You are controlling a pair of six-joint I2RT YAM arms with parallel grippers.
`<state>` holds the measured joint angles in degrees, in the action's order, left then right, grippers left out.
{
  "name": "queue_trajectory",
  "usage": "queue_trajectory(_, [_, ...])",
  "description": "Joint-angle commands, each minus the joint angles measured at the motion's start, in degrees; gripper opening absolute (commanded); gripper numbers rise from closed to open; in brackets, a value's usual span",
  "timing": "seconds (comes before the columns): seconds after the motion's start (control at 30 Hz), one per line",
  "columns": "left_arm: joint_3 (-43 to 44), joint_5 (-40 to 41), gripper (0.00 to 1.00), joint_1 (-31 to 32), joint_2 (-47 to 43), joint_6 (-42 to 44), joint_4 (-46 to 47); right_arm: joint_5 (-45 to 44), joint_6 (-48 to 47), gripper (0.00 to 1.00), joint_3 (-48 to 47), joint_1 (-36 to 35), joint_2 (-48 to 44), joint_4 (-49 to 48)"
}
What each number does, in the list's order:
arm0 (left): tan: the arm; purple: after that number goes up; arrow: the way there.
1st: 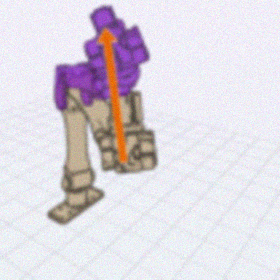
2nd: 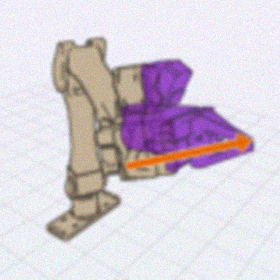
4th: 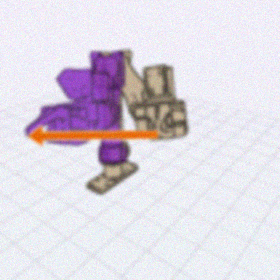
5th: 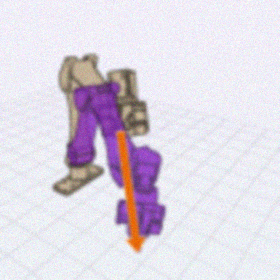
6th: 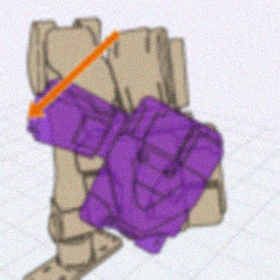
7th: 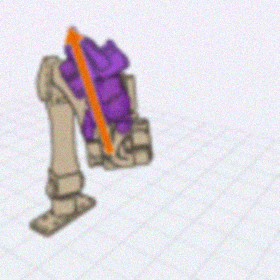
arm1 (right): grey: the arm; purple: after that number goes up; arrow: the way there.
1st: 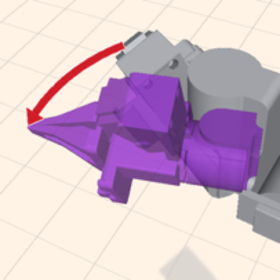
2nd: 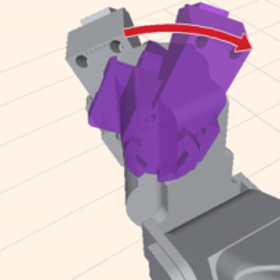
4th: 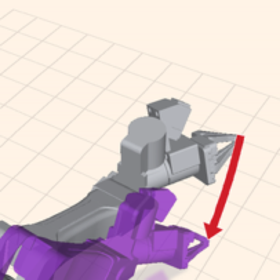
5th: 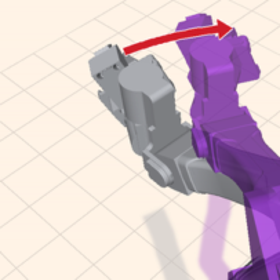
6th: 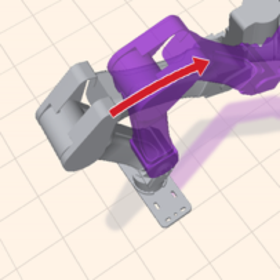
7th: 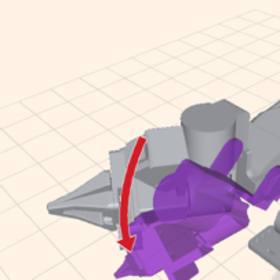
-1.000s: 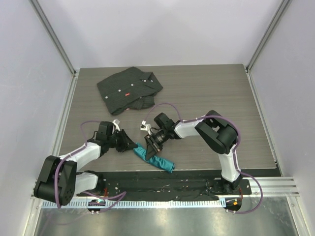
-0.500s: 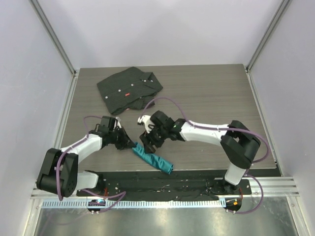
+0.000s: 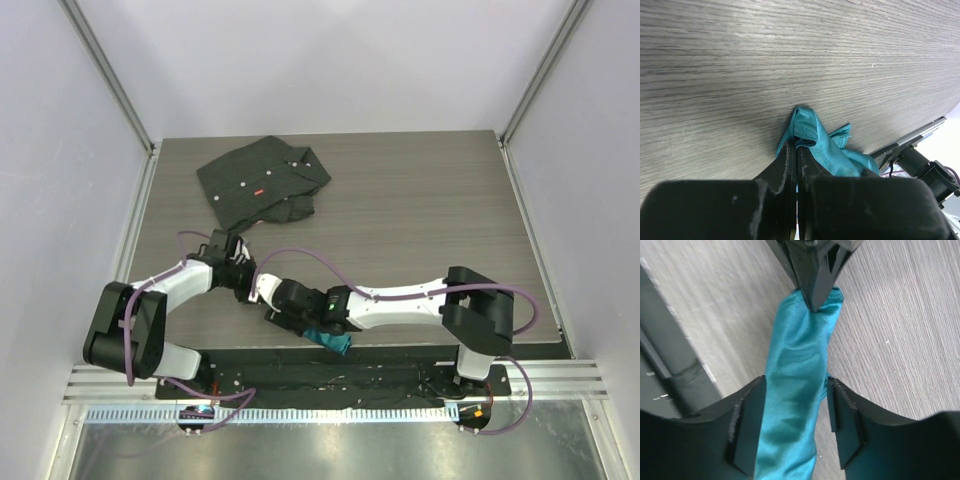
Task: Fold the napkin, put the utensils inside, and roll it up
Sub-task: Roll the napkin with the utensil
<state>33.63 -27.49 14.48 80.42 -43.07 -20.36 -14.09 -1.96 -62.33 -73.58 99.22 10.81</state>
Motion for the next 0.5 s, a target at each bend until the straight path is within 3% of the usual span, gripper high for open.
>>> queue_trajectory(0.0, [2.14,-1.08,0.0,-0.42,0.61,1.06,-1.53,-3.15,-1.56,0.55,-0.69,-0.33,2.03,-2.55])
queue_trajectory(0.37, [2.93,-0.99,0.0,-0.59,1.58,1.32,-2.05,-0.94,0.19,0.56,-0.69,-0.42,3.27,-2.37])
queue_trajectory(0.47, [3.2,-0.99,0.0,-0.59,2.02,1.41,-2.14,-0.59,0.99,0.62,-1.66,-0.33,1.95,-1.5])
